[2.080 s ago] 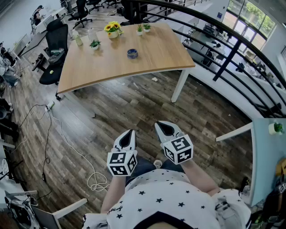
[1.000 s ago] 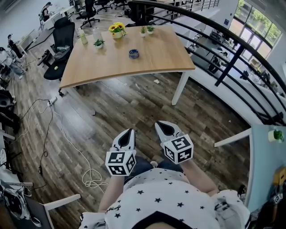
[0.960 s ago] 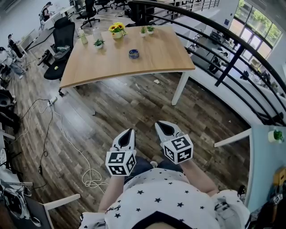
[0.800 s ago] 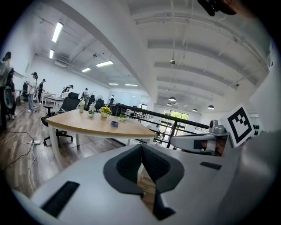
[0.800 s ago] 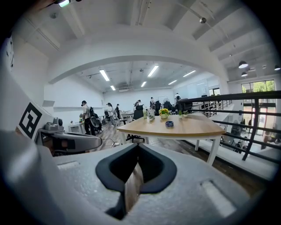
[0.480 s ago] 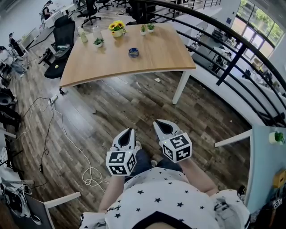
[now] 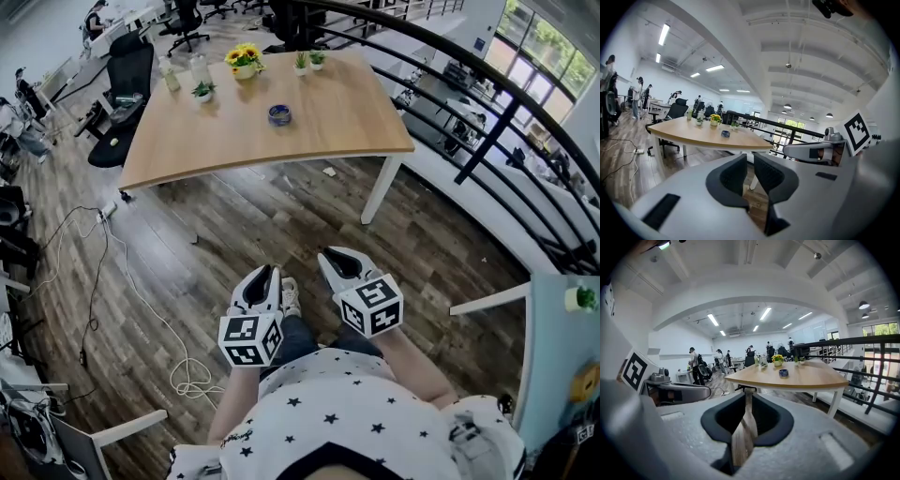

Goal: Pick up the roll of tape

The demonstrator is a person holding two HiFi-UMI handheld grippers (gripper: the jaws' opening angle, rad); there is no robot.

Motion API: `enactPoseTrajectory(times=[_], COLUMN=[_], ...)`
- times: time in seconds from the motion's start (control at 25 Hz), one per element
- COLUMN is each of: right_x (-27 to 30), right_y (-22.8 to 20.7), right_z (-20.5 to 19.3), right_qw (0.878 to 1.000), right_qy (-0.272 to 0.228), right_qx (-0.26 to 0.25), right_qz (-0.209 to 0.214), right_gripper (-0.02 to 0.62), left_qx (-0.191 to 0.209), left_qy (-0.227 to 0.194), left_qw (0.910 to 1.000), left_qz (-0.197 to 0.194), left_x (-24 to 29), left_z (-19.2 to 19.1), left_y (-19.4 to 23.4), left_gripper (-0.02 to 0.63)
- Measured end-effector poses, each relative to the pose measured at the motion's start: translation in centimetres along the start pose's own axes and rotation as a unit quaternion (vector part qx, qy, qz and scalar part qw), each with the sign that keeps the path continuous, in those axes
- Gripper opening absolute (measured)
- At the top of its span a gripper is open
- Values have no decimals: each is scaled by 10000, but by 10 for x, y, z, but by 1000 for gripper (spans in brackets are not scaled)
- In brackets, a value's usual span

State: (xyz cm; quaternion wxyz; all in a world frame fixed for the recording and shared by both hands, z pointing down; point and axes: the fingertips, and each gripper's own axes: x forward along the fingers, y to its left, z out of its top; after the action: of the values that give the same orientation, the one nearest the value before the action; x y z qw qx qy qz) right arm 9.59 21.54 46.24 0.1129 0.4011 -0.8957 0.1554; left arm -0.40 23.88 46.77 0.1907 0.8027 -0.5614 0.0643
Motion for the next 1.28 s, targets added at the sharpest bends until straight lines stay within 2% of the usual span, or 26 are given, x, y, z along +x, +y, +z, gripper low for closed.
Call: enactPoseTrajectory(times=[0.68, 1.28], right_x=[128, 247], right_y=[-78, -135], right_z=[69, 130], right_qw=[9998, 9997], right_qy=[189, 184], right_qx=[36, 97], right_qz=[32, -98], right_gripper=[112, 184], left_qx=[7, 92], left_qy=[118, 144], left_qw=[9999, 9998], left_qz=[-42, -119], left_x=[126, 228], left_z=[73, 139], left_y=[80, 164], left_gripper=[170, 209])
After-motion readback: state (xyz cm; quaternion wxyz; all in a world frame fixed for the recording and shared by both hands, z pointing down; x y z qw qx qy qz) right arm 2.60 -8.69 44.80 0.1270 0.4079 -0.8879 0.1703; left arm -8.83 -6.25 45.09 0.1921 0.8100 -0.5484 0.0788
